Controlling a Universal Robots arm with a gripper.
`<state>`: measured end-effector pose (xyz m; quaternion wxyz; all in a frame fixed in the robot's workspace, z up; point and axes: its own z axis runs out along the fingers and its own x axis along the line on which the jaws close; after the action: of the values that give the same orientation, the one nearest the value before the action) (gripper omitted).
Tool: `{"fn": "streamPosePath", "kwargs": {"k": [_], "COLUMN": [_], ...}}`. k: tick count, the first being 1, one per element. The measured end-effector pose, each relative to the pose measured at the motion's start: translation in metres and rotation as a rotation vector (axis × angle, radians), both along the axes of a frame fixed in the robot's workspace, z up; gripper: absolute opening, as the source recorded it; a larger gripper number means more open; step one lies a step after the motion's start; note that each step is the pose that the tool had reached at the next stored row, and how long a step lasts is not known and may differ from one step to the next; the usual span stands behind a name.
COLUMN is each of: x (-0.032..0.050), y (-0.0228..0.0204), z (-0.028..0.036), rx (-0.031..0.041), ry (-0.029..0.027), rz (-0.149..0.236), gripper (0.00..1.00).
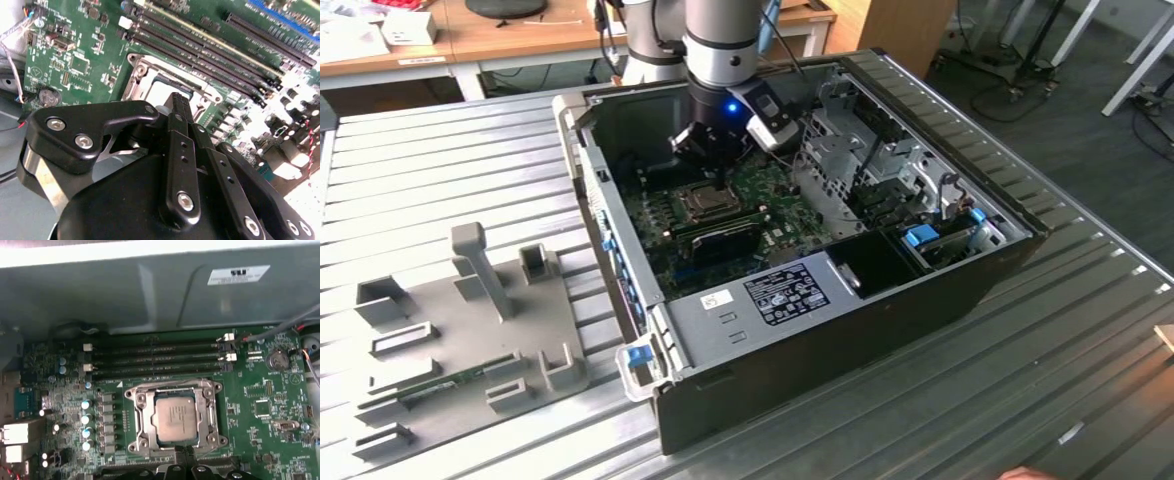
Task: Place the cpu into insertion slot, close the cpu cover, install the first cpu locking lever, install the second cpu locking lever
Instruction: 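Install the second cpu locking lever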
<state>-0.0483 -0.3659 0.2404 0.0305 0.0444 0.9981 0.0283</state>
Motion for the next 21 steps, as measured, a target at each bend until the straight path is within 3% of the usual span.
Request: {"fn": "streamPosePath", "kwargs": {"k": [11,21], "x": [-0.0005,-0.0144], "y": [-0.0084,-0.0087], "z": [0.0000,-0.0003], "rx": [0.0000,0.0000], "ry": [0.0000,-0.0015], "rz": [0.000,0.000], "gripper": [0.10,0.10]}}
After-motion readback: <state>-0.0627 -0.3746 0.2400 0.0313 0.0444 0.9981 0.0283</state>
